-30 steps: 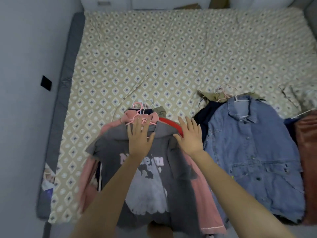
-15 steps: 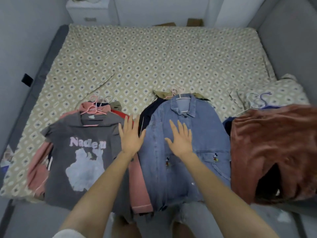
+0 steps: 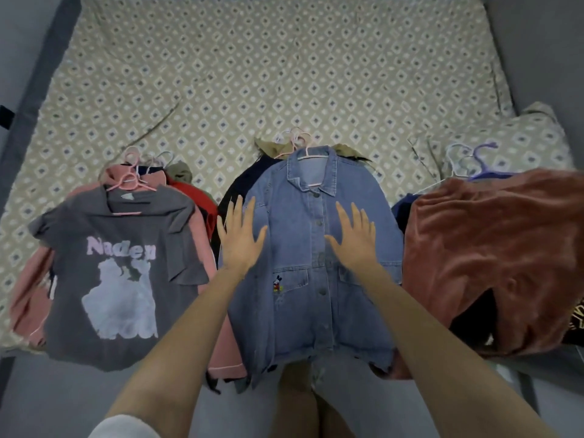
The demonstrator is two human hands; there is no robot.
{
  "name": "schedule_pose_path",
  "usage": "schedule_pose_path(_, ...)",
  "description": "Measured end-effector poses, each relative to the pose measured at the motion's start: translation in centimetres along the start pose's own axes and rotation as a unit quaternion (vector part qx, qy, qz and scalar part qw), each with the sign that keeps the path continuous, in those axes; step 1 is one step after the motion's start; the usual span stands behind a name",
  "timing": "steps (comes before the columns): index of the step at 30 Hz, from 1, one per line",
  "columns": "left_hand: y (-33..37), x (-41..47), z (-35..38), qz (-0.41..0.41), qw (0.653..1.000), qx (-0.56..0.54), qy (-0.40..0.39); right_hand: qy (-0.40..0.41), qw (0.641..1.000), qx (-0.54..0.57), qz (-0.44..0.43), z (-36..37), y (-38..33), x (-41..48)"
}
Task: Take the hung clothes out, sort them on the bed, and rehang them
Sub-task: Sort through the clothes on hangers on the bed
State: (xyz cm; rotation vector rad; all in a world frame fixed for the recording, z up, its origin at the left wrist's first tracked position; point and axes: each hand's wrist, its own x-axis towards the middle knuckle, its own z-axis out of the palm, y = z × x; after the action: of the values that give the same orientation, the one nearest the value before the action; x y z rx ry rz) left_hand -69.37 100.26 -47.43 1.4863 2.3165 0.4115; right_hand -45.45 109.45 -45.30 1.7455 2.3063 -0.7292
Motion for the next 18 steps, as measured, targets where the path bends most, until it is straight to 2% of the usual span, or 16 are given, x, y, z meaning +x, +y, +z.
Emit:
schedule_pose_path(4,0.4,3.7,2.6,-0.014,1.000,-0.006,-0.015,-0.014,1.000,0.002,0.014,0.2,1.6,3.5)
schedule_pose_path(12,0.7,12.5,9.2,-0.003,0.999,-0.004,-0.034,0.026,0.999,0.009,0.019,1.5,4.9,14.5)
schedule_pose_path(15,0.3,16.4,12.8,0.005,1.000,0.003,-0.022,0.032,0.999,0.011,0.013,3.1,6.2,19.3)
schedule_pose_path(18,-0.2,20.0,15.8,0.009,1.000,0.008,0.023,0.038,0.999,0.012,0.014,4.8,6.8,23.5)
